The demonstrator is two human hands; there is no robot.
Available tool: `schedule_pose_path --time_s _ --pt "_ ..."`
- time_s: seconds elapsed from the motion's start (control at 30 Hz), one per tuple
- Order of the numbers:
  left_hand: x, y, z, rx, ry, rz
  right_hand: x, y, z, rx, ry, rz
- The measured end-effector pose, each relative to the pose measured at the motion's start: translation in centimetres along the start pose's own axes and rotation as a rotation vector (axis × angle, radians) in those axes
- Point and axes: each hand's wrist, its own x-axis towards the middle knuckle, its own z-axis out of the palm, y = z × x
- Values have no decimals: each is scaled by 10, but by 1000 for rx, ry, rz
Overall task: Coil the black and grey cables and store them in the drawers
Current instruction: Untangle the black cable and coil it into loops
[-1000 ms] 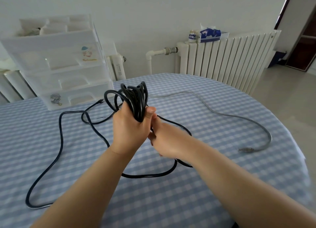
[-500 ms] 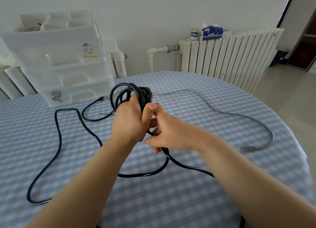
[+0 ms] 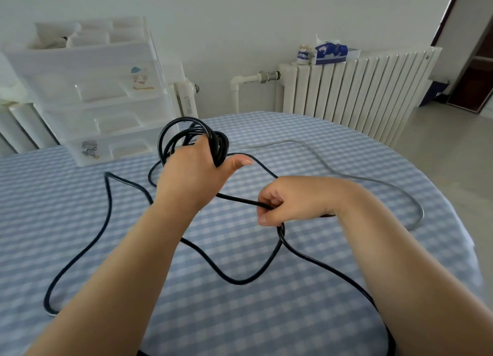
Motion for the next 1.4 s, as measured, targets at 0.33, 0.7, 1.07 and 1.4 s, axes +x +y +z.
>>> schedule_pose_path --time_s 0.33,0.7,1.07,1.4 --pt "4 -21 -7 -472 -439 -55 4 -1 -3 410 637 -299" --pt "-3 -17 -7 -1153 -996 3 20 11 1 806 700 -386" --pt "-5 -7 -3 -1712 -847 -204 34 1 16 818 704 -329" --pt "1 -15 3 -2081 -639 -354 39 -4 23 875 510 -211"
